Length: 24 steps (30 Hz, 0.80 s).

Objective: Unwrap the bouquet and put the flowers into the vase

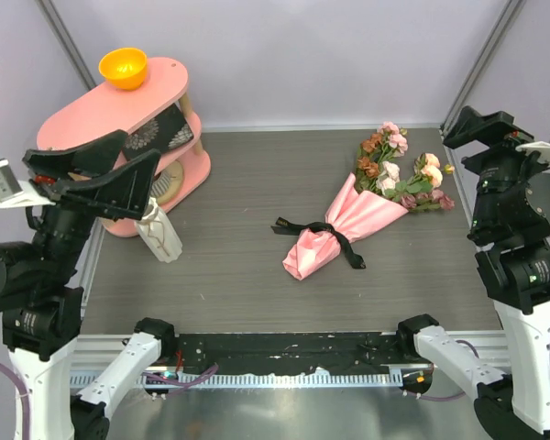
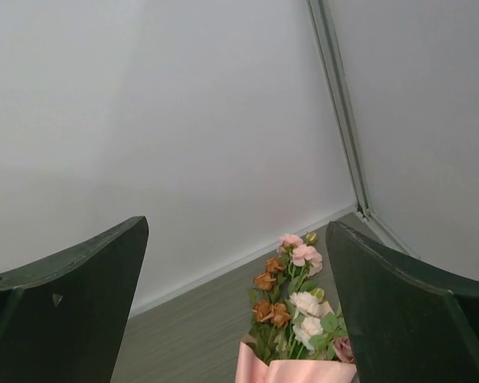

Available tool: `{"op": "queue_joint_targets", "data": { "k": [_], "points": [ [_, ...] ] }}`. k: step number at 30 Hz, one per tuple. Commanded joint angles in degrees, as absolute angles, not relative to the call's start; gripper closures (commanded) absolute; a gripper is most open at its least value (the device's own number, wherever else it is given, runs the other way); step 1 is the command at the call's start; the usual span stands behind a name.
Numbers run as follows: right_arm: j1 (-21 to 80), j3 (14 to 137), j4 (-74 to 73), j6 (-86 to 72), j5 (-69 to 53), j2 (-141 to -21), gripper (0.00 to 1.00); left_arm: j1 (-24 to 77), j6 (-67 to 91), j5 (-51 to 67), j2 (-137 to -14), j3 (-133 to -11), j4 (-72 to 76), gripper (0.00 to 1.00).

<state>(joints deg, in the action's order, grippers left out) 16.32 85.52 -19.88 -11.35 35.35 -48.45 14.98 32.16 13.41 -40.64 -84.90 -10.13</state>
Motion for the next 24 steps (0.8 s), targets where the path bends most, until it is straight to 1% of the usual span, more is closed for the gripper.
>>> {"op": "queue_joint_targets", "data": {
  "k": [1,3,5,7,8,9,11,12,14,15,17,18,19,21,23,24],
  "points": [
    [16.1,84.9,-23.5,-18.7,31.3,-53.0,0.0,14.7,34.3,20.2,-44.9,-88.6,-13.6,0.0],
    [16.2,81.9,-24.6,-23.5,25.6,-55.8,0.0,14.7,35.8,26.6,-48.1,-88.5,-14.7,0.0],
    [16.3,77.3,-24.8,-27.2,19.7,-58.3,0.0,14.7,37.9,30.7,-49.2,-84.3,-13.0,0.0],
    [17.1,73.9,-24.5,-29.9,17.4,-59.5,0.0,14.8,42.0,34.1,-50.4,-78.7,-8.7,0.0],
    [17.7,69.9,-23.7,-31.4,16.0,-60.0,0.0,14.7,43.3,34.7,-50.9,-77.3,-7.5,0.0],
    [20.0,68.0,-23.3,-32.2,15.7,-60.9,0.0,14.7,44.9,36.2,-52.5,-76.1,-5.7,0.0],
    [22.1,62.4,-22.3,-32.3,13.5,-61.9,0.0,14.9,48.6,38.3,-54.8,-73.2,-5.4,0.02],
    [25.0,60.4,-21.9,-32.3,13.8,-62.3,0.0,15.6,49.5,40.7,-56.9,-72.2,-5.4,0.07],
    [27.8,54.4,-20.1,-32.2,14.3,-62.6,0.0,18.4,49.1,41.9,-58.5,-68.4,-5.0,0.1],
    [29.4,52.8,-19.6,-32.4,15.0,-62.8,0.0,22.8,48.0,41.4,-59.0,-67.0,-4.8,0.1],
    [30.8,48.3,-17.8,-32.3,15.6,-62.8,0.0,27.5,43.4,35.5,-59.8,-64.3,-5.4,0.09],
    [31.4,47.1,-17.0,-32.3,16.2,-62.8,0.0,31.5,41.9,32.7,-60.5,-63.0,-6.8,0.09],
    [32.2,46.2,-15.7,-31.9,15.0,-62.9,0.0,33.1,40.5,29.1,-61.8,-62.5,-7.7,0.09],
    [32.3,45.3,-16.1,-32.3,14.9,-63.4,0.0,36.5,37.1,26.3,-64.0,-62.6,-11.2,0.1],
    [32.3,44.7,-18.4,-33.7,19.0,-64.1,0.0,38.1,35.8,23.7,-67.3,-62.5,-13.1,0.13],
    [32.2,44.4,-19.5,-34.0,21.5,-64.2,0.02,39.5,35.8,23.6,-68.3,-61.8,-12.7,0.15]
  ]
}}
